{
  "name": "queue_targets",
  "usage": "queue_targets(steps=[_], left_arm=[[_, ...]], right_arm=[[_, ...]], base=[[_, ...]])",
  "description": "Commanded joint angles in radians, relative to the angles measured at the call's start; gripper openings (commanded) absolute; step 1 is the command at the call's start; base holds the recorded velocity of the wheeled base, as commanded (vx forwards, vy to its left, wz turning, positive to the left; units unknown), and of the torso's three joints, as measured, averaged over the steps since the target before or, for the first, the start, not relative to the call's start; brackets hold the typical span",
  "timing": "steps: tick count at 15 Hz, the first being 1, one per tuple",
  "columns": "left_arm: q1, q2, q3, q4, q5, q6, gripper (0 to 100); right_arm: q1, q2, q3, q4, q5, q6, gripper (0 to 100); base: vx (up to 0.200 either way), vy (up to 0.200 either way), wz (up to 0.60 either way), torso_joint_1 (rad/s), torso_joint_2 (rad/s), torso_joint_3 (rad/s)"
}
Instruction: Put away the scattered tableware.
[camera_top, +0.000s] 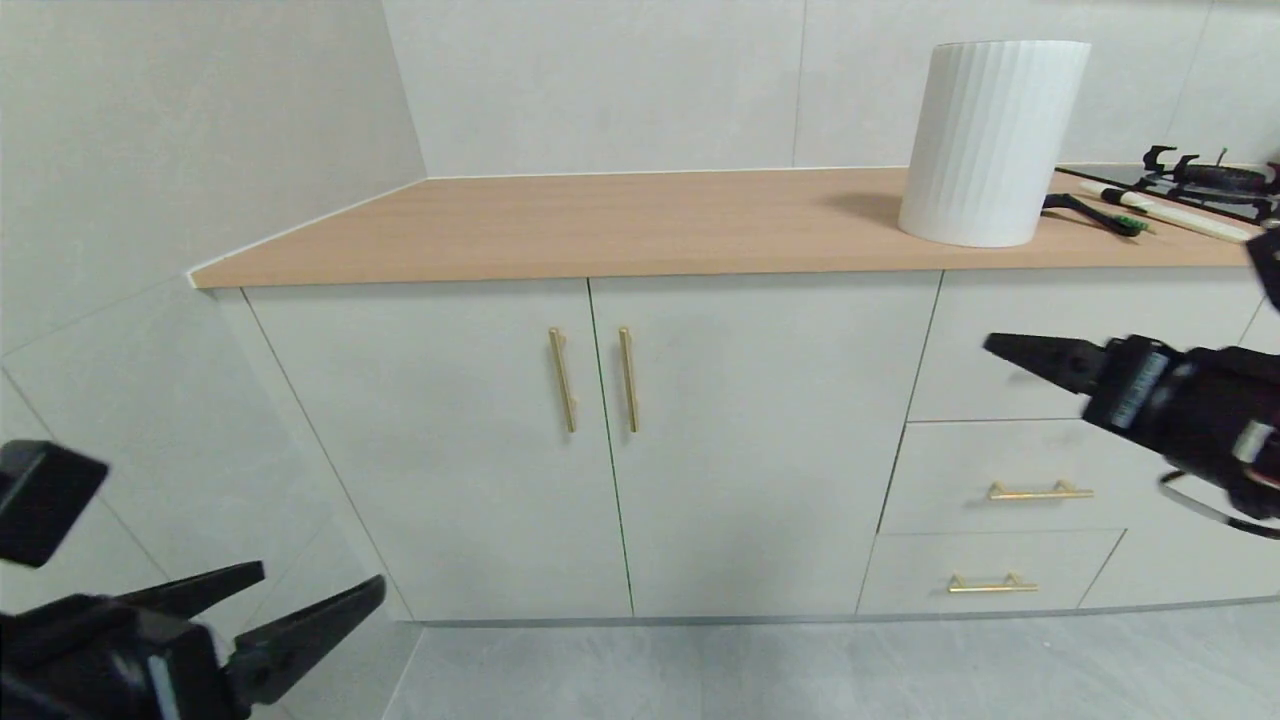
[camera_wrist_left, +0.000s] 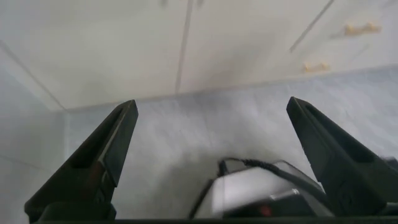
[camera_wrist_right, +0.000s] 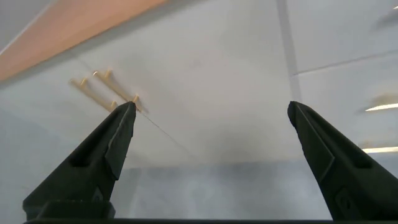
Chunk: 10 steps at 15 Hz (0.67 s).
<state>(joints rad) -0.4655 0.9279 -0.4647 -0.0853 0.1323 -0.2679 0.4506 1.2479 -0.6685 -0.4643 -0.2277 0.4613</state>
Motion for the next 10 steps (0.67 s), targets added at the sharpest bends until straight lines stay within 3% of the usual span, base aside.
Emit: queue_targets(steps=[1,2,4,8,10], left_arm=[[0.076,-0.409,0.135,0.052,0.007,0.084,100],[0.091,-0.469,0.135,0.087,0.009,0.101,100],[0.157,-0.650,0.110,0.226,0.007,0.162,100],[0.242,-0.828,0.112,0.257,0.007,0.174,100],[0.263,-0.831,0.110,0.253,0.052,0.177,100]], right_arm=[[-0.066,-0.593,0.290,0.091,0.001,-0.230,100],[-0.095,-0.673,0.294,0.156,0.001,-0.257,100],[-0.225,-0.903,0.264,0.409,0.011,-0.280,100],[-0.287,-1.148,0.264,0.627,-0.009,-0.401,100],[-0.306,-1.147,0.264,0.635,-0.094,-0.411,100]], base=[[0.000,0.000,0.00,0.000,0.00,0.000],[0.000,0.000,0.00,0.000,0.00,0.000],[0.000,0.000,0.00,0.000,0.00,0.000],[0.000,0.000,0.00,0.000,0.00,0.000],[0.000,0.000,0.00,0.000,0.00,0.000]])
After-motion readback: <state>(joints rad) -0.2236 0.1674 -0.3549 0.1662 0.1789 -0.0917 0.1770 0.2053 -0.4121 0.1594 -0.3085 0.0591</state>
